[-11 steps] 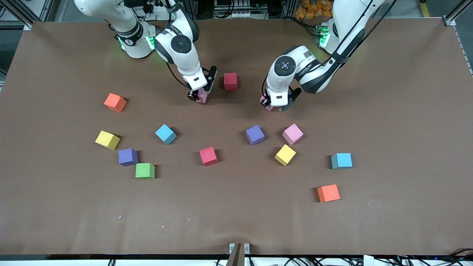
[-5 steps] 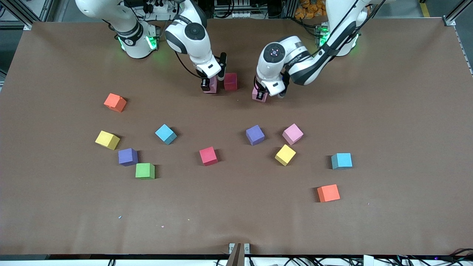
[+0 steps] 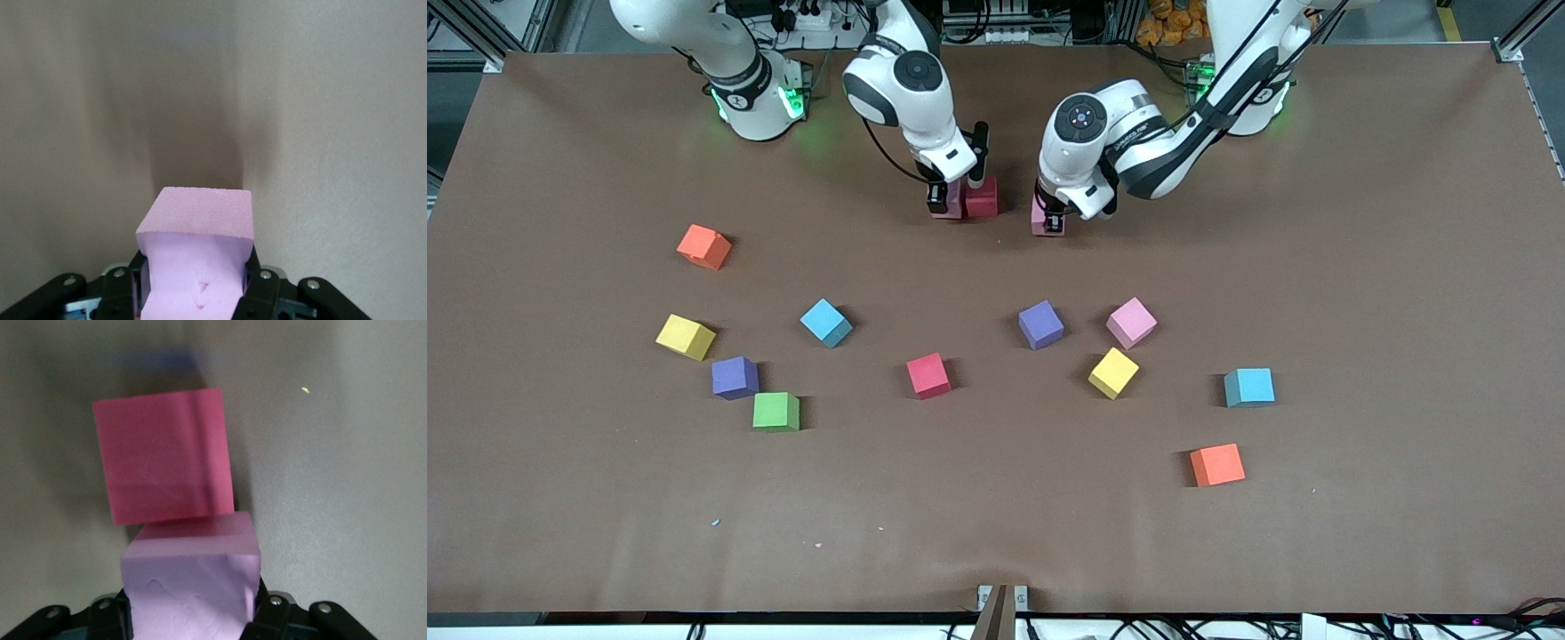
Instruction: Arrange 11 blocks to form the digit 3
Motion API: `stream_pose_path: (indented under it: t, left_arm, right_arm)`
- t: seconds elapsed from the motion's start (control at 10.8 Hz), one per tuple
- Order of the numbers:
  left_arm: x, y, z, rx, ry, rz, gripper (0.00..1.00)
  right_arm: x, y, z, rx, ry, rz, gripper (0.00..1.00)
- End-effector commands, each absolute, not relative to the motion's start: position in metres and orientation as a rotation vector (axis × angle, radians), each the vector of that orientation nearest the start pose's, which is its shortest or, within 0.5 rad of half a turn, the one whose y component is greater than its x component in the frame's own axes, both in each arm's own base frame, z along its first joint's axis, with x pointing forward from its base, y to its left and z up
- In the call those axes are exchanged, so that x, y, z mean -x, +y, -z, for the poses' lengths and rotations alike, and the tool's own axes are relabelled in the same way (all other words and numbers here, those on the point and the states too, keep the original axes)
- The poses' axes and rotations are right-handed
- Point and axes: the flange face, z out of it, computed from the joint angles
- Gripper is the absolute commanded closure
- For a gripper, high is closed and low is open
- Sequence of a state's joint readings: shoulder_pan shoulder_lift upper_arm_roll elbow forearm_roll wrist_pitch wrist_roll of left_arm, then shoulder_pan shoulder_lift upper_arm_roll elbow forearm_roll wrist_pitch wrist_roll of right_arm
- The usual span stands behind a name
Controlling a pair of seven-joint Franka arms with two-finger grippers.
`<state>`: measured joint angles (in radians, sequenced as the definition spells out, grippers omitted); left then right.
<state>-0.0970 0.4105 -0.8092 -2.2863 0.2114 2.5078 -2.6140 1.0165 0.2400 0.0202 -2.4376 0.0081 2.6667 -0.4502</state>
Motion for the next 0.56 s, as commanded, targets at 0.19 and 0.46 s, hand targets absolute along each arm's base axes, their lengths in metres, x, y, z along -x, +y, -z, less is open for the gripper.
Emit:
stream_pose_path:
  t: [0.19, 0.46]
  left_arm:
    - [-0.308, -0.425, -0.220, 2.080, -2.220, -0.325, 1.00]
    - [-0.303, -0.433, -0.217, 2.097, -2.214, -0.351, 1.00]
  right_arm:
    - [-0.246, 0.435, -0.197, 2.343, -2.082, -0.041, 0.87]
    - [-0.242, 0.435, -0.195, 2.340, -2.092, -0.064, 0.87]
